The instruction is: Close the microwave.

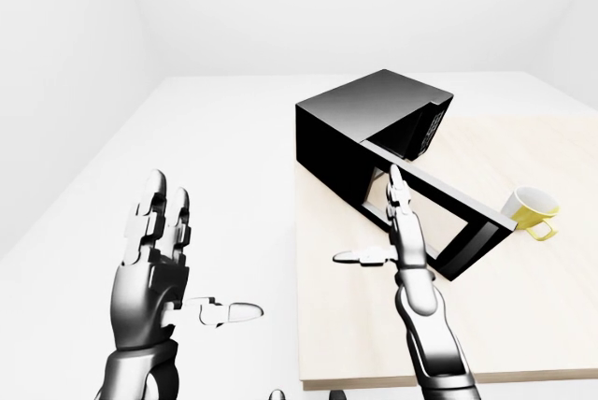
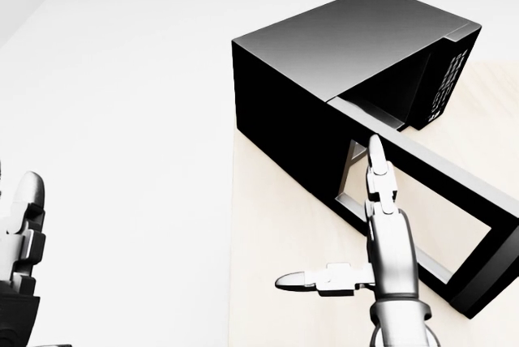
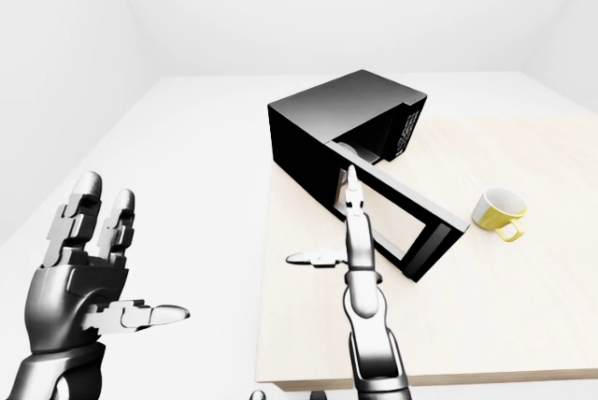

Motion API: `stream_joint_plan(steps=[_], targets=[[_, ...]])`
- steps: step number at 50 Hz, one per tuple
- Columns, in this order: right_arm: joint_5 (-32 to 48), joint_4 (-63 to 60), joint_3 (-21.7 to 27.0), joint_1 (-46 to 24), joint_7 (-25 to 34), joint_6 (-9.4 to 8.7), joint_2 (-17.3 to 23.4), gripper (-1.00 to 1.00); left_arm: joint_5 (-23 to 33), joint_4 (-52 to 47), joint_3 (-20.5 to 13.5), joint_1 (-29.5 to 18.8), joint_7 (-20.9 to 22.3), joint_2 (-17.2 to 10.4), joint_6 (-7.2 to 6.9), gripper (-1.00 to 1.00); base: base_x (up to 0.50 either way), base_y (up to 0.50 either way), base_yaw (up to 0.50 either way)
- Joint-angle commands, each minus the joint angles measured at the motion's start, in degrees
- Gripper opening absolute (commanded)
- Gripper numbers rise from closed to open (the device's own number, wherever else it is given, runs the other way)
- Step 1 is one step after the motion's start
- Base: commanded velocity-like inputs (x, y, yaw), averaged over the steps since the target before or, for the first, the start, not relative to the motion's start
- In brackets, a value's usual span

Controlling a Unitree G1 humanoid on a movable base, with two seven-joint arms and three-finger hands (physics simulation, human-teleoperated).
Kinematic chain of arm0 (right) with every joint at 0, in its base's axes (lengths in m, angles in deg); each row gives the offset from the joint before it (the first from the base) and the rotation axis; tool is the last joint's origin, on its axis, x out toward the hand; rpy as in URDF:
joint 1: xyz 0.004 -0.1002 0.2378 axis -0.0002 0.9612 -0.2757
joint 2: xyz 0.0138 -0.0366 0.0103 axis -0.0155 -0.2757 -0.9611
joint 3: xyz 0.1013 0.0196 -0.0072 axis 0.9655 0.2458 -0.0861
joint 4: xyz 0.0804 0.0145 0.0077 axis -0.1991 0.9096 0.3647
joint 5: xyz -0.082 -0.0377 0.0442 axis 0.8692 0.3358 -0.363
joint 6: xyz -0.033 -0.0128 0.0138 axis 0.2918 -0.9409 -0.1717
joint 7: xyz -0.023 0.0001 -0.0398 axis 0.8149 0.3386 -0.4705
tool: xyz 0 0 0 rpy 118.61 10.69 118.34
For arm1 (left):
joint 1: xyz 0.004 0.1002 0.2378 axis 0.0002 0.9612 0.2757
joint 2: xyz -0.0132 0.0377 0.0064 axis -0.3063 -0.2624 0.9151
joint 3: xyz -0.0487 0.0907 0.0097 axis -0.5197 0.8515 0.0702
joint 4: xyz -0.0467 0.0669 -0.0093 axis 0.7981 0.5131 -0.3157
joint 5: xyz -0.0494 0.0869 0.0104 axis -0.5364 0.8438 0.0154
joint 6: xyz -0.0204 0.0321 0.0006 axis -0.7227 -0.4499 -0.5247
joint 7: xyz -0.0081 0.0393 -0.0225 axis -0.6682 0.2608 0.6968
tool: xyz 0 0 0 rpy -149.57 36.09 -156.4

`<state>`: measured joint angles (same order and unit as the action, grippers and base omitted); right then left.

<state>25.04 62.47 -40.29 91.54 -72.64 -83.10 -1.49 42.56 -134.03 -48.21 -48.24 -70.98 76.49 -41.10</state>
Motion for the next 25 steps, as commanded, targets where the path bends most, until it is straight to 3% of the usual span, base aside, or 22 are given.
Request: stream_joint_plan(steps=[1, 7, 16, 25], targets=[[-0.12, 1.04, 0.4, -1.66, -0.36, -0.61, -0.13, 1.0, 0.15, 0.3, 0.28, 0.12, 0.01, -0.12, 0.0, 1.0, 0.0, 0.0, 0.0], [-0.1, 0.62, 0.5, -2.25, -0.45, -1.21, -0.15, 1.0, 0.07, 0.18, 0.4, 0.41, 0.05, -0.15, 0.0, 1.0, 0.0, 0.0, 0.0], [-1.17, 4.91, 1.85, -5.12, -0.65, 0.06, 0.23, 1.0, -0.37, -0.37, -0.05, 0.68, 0.36, 0.03, 0.0, 1.0, 0.0, 0.0, 0.0], [-2.44, 7.67, 3.21, -7.59, -0.4, 0.22, 0.78, 1.0, -0.02, -0.26, 0.37, 0.99, 0.5, 0.11, 0.0, 1.0, 0.0, 0.0, 0.0]])
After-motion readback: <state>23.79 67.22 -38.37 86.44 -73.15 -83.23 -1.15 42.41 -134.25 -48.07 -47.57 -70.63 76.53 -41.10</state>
